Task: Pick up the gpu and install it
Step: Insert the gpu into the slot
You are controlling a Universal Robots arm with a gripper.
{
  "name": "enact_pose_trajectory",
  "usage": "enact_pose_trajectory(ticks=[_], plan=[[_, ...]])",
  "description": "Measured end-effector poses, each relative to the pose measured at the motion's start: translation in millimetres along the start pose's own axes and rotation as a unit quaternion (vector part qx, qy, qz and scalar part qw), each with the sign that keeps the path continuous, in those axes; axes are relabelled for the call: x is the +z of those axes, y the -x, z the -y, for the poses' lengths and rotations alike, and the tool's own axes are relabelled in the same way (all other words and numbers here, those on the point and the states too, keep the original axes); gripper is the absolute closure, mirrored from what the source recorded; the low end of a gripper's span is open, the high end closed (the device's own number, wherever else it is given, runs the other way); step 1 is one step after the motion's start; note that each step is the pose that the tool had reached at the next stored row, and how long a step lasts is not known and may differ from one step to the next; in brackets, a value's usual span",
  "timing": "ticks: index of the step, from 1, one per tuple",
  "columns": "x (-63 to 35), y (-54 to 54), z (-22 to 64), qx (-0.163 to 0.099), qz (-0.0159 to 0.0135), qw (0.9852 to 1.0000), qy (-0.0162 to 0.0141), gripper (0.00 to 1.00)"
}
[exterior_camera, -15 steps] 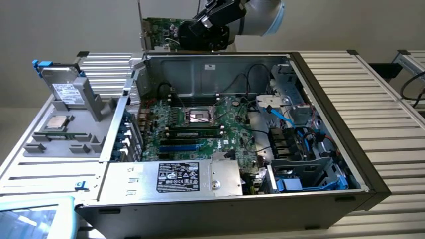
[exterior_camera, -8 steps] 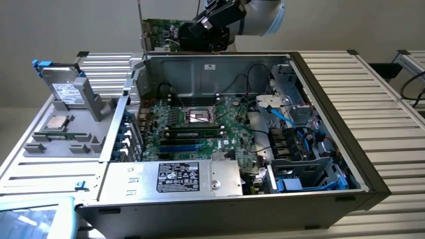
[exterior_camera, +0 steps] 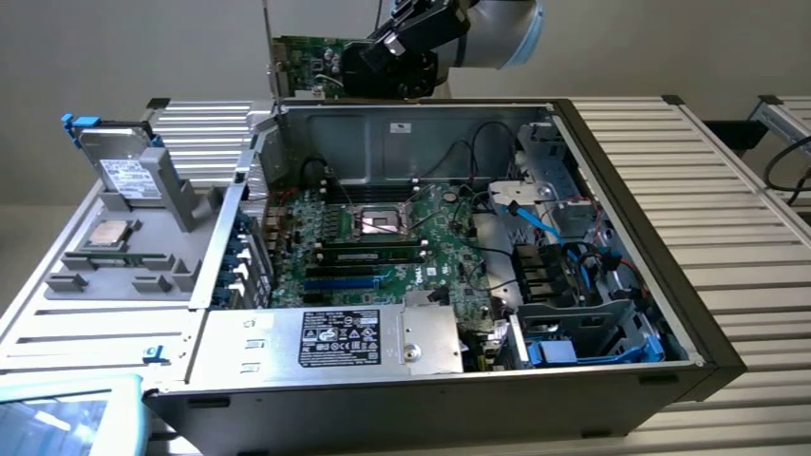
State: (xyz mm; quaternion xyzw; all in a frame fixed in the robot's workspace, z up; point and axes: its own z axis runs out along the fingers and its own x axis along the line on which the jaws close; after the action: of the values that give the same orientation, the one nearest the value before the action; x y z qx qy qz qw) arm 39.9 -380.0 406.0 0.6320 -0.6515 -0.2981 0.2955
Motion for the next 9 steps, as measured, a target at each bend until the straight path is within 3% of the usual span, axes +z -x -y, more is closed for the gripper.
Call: enact_pose_trajectory(ticks=[9], plan=[[7.5,-16.0,9.3,-0.006,0.0051,1.0,-0.0007,0.73]])
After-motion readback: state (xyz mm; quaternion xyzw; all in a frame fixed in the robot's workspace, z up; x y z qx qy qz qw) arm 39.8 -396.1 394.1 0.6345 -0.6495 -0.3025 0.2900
